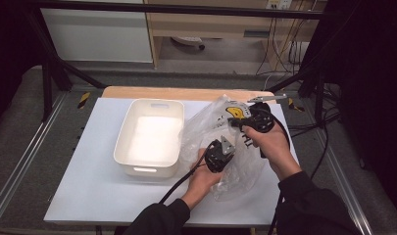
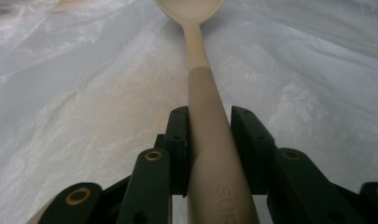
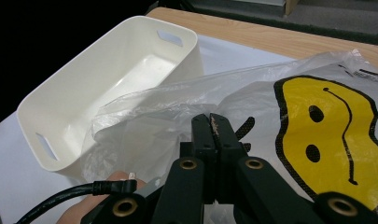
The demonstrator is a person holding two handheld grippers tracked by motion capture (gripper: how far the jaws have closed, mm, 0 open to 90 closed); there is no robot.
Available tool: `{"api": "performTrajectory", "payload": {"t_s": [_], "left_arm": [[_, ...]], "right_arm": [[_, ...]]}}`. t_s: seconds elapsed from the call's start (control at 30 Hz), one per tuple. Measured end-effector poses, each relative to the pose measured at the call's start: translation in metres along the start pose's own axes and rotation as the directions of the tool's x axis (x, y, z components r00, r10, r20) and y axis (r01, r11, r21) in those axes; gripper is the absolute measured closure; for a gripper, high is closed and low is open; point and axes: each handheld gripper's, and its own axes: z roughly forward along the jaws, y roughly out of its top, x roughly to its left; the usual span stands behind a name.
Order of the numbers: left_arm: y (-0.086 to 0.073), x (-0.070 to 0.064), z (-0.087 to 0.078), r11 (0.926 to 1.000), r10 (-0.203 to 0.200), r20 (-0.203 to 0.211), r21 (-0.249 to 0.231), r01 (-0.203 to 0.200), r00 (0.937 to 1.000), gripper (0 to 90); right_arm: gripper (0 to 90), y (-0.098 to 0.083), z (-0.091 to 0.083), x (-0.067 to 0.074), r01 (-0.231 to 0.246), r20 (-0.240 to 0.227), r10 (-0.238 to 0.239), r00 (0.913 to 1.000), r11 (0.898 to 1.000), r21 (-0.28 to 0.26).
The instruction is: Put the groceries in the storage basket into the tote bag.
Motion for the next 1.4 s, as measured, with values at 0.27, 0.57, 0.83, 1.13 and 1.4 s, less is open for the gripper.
{"api": "performTrajectory", "payload": {"t_s": [0.27,0.57,0.83,1.13,1.4], "left_arm": [[0.003,0.005,0.008,0.9999,-0.002,-0.017,0.016,0.002,0.9998,68.7],[0.003,0.01,0.01,0.9987,0.04,-0.013,0.033,-0.039,0.9991,68.7],[0.001,0.014,0.018,0.9999,-0.008,-0.022,0.013,0.009,0.9997,68.7],[-0.005,0.017,0.026,1.0,0.001,-0.015,-0.005,-0.001,0.9999,68.6],[-0.007,0.021,0.03,1.0,-0.002,-0.004,0.001,0.002,1.0,68.7]], "right_arm": [[90.0,0.001,-0.001,0.003,0.004,-0.001,-0.004,1.0,1.0,0.0],[90.0,0.003,-0.002,0.005,0.009,0.0,-0.009,1.0,1.0,-0.001],[90.0,0.002,-0.001,0.004,0.011,0.001,-0.011,0.9999,1.0,0.002],[90.0,0.0,0.003,0.003,0.004,0.002,-0.004,1.0,1.0,0.006],[90.0,-0.003,0.006,0.003,0.003,-0.004,-0.003,1.0,1.0,0.012]]}}
